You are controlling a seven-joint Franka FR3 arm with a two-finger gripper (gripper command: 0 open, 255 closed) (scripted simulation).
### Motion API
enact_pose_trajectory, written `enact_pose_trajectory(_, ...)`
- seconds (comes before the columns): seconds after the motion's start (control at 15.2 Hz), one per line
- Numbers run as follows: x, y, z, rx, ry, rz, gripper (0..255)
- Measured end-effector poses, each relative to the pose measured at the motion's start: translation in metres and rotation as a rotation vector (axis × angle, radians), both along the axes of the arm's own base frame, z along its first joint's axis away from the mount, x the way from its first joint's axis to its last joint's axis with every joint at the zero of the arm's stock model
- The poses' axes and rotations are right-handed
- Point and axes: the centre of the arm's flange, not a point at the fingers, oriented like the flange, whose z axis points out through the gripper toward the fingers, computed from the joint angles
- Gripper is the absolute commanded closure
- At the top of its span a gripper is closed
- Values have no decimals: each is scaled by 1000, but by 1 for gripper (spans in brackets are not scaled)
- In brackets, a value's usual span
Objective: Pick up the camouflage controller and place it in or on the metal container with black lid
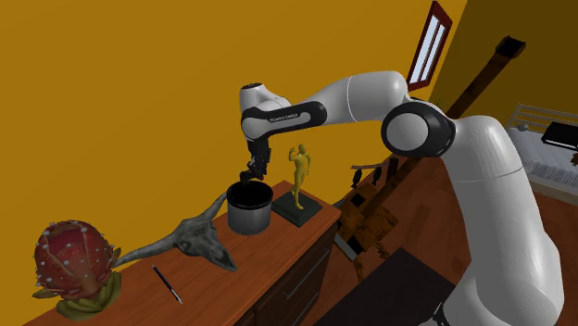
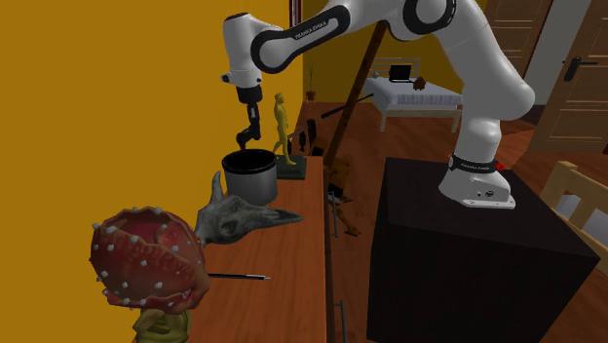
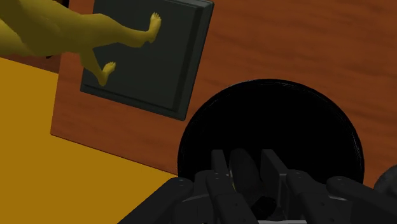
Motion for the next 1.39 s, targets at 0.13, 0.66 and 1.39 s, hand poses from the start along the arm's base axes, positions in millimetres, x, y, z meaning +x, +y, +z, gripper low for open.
enact_pose_trajectory(0.13, 1, 0, -11, 0, 0, 0, 255)
enact_pose_trajectory(0.66, 2, -1, -47, -1, -2, -1, 255)
enact_pose_trajectory(1.39, 0, 0, -50, 0, -1, 0, 0)
